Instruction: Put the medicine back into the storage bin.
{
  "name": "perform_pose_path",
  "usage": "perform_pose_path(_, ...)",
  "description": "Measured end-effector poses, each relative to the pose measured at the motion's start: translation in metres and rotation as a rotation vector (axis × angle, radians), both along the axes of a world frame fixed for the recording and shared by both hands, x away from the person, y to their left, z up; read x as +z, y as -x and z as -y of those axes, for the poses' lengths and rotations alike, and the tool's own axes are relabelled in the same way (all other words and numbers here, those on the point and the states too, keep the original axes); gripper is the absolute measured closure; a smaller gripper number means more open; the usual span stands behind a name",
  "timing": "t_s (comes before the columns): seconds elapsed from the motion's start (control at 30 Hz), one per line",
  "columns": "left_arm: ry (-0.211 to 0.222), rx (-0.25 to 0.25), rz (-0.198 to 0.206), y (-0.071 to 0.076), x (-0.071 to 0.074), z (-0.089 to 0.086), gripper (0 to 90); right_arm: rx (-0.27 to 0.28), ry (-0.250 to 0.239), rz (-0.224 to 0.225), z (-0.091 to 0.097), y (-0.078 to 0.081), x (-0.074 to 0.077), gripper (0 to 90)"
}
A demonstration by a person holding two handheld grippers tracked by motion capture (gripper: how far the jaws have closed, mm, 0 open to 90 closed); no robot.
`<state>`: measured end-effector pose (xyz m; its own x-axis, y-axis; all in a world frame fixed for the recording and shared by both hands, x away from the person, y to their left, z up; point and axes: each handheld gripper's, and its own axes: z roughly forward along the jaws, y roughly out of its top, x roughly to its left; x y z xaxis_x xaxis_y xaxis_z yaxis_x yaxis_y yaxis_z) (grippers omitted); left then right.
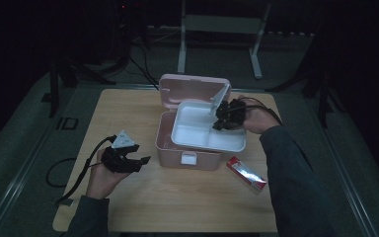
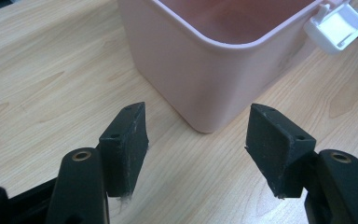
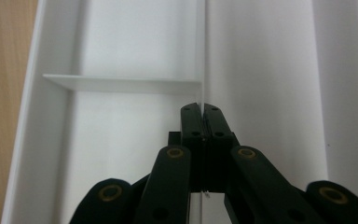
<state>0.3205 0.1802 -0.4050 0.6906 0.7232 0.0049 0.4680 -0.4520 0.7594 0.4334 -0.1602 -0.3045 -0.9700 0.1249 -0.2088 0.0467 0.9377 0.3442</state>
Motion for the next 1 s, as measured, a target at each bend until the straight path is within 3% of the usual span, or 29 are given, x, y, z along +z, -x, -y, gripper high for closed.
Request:
perform_pose_path(0.13, 0.000, 0.002, 0.000, 0.001, 0.000, 0.000, 38.1, -0.019, -0.005, 0.021, 0.019, 0.006, 0.002, 89.6)
perform_pose_path(0.17, 0.002, 0.002, 0.001, 0.000, 0.001, -0.001, 38.1, -0.027, -0.006, 0.007, 0.024, 0.007, 0.003, 89.6)
perform_pose_path(0.23, 0.001, 0.002, 0.000, 0.000, 0.001, -0.001, 38.1, -0.029, -0.008, 0.021, 0.030, 0.009, 0.003, 89.5)
perform_pose_path(0.3, -0.003, 0.001, -0.001, 0.000, 0.000, -0.001, 38.1, -0.054, -0.006, 0.022, 0.048, 0.013, 0.004, 89.6)
perform_pose_path(0.7, -0.007, -0.001, -0.006, -0.001, -0.001, 0.001, 38.1, -0.140, -0.020, 0.009, 0.113, 0.024, 0.006, 89.5)
perform_pose_path(0.83, -0.007, -0.001, -0.006, -0.001, -0.001, 0.001, 38.1, -0.185, -0.012, 0.016, 0.132, 0.027, 0.006, 89.6)
perform_pose_path(1.0, -0.001, 0.001, -0.012, -0.002, -0.003, 0.003, 38.1, -0.248, -0.037, 0.016, 0.157, 0.028, 0.003, 89.6)
